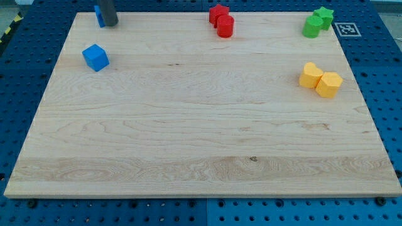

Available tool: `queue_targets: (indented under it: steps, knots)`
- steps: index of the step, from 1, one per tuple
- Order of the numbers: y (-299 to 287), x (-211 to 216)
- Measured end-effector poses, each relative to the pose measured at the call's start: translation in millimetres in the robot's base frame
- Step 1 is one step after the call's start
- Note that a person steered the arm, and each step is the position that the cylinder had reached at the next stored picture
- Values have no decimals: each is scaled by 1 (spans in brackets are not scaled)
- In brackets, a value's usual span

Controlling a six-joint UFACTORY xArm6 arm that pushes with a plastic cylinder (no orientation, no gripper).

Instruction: Point your arm below the red blocks

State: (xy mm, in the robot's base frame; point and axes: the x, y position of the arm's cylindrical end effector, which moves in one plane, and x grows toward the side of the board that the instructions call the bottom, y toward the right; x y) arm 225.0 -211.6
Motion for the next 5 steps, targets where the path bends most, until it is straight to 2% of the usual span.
queue_targets:
  steps: [1,3,5]
  knots:
    - [2,2]
    - [102,81]
    - [104,89]
